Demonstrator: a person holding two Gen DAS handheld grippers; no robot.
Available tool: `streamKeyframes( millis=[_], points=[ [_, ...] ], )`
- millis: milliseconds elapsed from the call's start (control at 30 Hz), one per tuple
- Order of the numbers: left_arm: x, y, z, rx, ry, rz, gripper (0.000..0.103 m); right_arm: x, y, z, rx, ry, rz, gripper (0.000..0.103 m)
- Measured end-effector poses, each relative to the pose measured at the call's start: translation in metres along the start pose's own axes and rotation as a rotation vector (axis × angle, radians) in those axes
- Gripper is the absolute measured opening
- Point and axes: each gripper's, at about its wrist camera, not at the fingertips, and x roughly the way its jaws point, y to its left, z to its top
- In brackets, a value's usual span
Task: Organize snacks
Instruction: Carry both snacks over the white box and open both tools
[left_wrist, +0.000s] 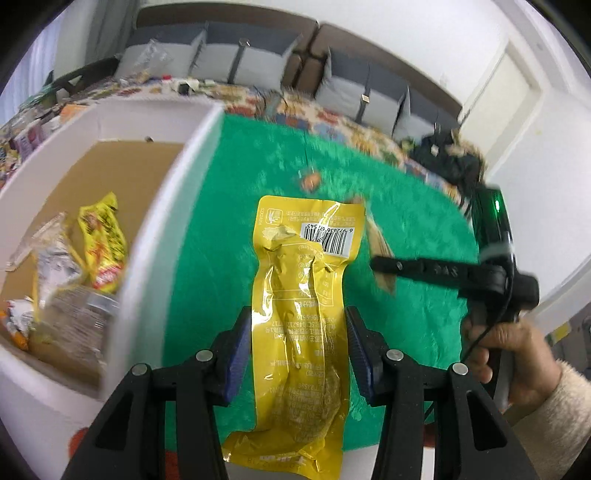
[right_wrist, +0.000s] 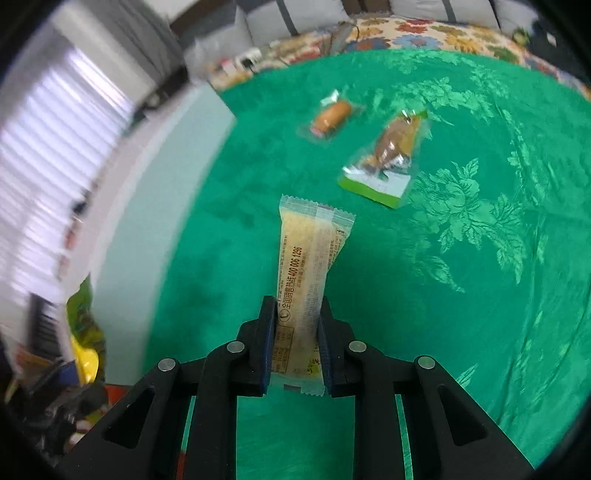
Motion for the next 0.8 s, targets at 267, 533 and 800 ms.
streamKeyframes(
  millis=[267,533,800],
  points=[
    [-0.054,0.077,0.04,-0.05,-0.116,0.136,0.047,-0.013,0.109,0.02,-0.123,-0.029,0.159,0.022],
    [-0.064,0.19,0.052,-0.168,-0.13,0.375,0.048,0.031,0.261,0.026,-0.323,-0.008,0.301,0.022],
    [-0.052,0.224,0.027,-0.225,-0.137,0.535,0.097,0.067,0.283,0.019,-0.392,-0.008,0.219,0.067]
  ],
)
